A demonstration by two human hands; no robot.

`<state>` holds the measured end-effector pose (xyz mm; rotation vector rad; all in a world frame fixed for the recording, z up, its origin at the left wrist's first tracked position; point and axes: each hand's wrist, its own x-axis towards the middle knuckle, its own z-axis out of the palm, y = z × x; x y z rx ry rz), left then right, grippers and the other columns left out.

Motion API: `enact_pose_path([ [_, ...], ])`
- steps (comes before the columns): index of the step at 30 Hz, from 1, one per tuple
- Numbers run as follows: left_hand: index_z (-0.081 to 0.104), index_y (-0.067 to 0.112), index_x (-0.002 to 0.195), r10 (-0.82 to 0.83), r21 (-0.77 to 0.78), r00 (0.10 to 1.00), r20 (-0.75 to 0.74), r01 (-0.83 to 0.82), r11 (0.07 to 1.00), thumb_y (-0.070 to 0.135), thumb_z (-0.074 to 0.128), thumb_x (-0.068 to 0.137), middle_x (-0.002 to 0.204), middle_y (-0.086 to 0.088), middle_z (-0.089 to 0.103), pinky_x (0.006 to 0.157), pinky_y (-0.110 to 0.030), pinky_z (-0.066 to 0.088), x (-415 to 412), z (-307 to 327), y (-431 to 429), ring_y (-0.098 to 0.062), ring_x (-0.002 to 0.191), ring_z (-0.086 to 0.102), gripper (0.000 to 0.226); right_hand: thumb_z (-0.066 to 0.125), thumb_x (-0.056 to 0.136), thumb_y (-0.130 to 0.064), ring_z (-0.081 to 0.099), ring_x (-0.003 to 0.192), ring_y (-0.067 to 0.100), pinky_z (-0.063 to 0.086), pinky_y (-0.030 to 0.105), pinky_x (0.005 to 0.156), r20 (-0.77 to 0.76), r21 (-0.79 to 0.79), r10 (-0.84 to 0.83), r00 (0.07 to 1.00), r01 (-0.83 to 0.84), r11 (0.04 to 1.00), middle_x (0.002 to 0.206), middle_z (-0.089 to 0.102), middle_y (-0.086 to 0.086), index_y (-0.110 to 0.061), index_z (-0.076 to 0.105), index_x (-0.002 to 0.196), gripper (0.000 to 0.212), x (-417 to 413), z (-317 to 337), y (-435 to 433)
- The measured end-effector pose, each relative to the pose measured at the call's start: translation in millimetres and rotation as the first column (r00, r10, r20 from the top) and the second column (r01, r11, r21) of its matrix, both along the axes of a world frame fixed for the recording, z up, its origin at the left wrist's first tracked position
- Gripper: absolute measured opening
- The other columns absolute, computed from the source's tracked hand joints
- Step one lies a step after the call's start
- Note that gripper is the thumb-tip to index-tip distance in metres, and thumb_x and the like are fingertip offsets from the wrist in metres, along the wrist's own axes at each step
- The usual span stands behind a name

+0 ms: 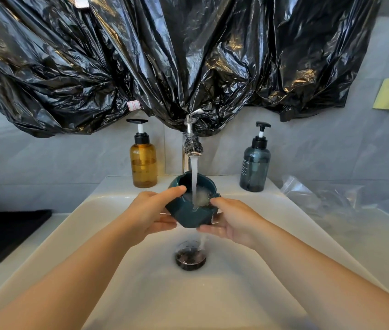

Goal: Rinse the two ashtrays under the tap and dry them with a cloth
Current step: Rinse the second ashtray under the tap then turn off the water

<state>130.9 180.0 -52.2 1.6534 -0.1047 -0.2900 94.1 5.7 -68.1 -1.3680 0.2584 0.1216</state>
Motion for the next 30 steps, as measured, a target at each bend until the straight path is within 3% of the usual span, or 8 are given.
enact_pose_path([
  [7,0.061,0.012,0.094,0.146,-0.008,0.983,0.110,-0.146,0.989,0.036,0.072,0.081,0.097,-0.011,0.069,0.071,-0.036,0.060,1,0,3,-0.027,0.092,0.067,0.029,0.046,0.100,-0.036,0.071,0.092,0.030,0.060,0.036,0.080,-0.046,-0.247,0.101,0.994,-0.109,0.963,0.110,0.067,0.018,-0.014,0.055,0.124,0.033,-2,1,-6],
  [13,0.065,0.023,0.096,0.151,0.216,0.877,0.456,-0.274,0.937,0.035,0.081,0.071,0.086,0.008,0.067,0.058,-0.020,0.051,-6,8,8,-0.010,0.080,0.063,0.032,0.050,0.097,-0.041,0.069,0.089,0.029,0.059,0.037,0.082,-0.016,-0.315,0.085,0.996,-0.085,0.945,0.114,0.059,0.016,-0.016,0.045,0.133,0.043,-3,0,-4],
  [17,0.064,0.030,0.105,-0.007,0.414,0.658,0.753,-0.467,0.782,0.040,0.081,0.067,0.092,0.010,0.062,0.064,-0.027,0.052,-14,15,9,-0.010,0.083,0.058,0.042,0.051,0.097,-0.041,0.068,0.094,0.029,0.057,0.040,0.086,0.024,-0.343,0.052,0.998,-0.040,0.939,0.115,0.059,0.013,-0.016,0.044,0.136,0.047,-2,2,-7],
  [20,0.064,0.026,0.111,-0.068,0.384,0.488,0.870,-0.586,0.713,0.041,0.078,0.068,0.094,0.007,0.058,0.064,-0.027,0.046,-16,21,10,-0.012,0.084,0.052,0.047,0.051,0.097,-0.042,0.067,0.097,0.026,0.057,0.039,0.088,0.013,-0.373,0.053,0.998,-0.044,0.927,0.116,0.060,0.011,-0.017,0.043,0.137,0.048,-2,3,-7],
  [22,0.064,0.027,0.107,0.033,0.318,0.528,0.849,-0.558,0.767,0.038,0.079,0.069,0.091,0.008,0.059,0.062,-0.025,0.046,-16,21,11,-0.012,0.082,0.054,0.043,0.052,0.096,-0.042,0.066,0.098,0.026,0.057,0.038,0.088,0.016,-0.396,0.056,0.998,-0.045,0.917,0.116,0.060,0.010,-0.017,0.044,0.136,0.048,-2,2,-7],
  [25,0.065,0.024,0.097,0.243,0.178,0.772,0.587,-0.416,0.892,0.037,0.079,0.072,0.086,0.009,0.064,0.059,-0.023,0.047,-11,16,14,-0.008,0.078,0.059,0.031,0.052,0.096,-0.043,0.066,0.098,0.024,0.058,0.033,0.081,0.050,-0.404,0.060,0.997,-0.035,0.914,0.114,0.061,0.009,-0.016,0.048,0.131,0.044,-2,3,-6],
  [28,0.069,0.016,0.089,0.283,0.020,0.921,0.268,-0.299,0.954,0.041,0.076,0.075,0.093,-0.007,0.069,0.075,-0.037,0.056,-4,8,11,-0.023,0.087,0.063,0.029,0.049,0.097,-0.044,0.067,0.098,0.024,0.058,0.033,0.082,0.067,-0.406,0.086,0.994,-0.052,0.912,0.114,0.062,0.009,-0.017,0.051,0.126,0.041,0,3,-4],
  [30,0.067,0.017,0.086,0.259,0.005,0.945,0.201,-0.266,0.964,0.042,0.075,0.075,0.095,-0.010,0.070,0.085,-0.045,0.056,-4,5,5,-0.028,0.093,0.064,0.028,0.046,0.098,-0.042,0.070,0.095,0.026,0.058,0.036,0.085,0.059,-0.409,0.125,0.990,-0.090,0.908,0.115,0.064,0.012,-0.015,0.053,0.125,0.038,1,4,-2],
])
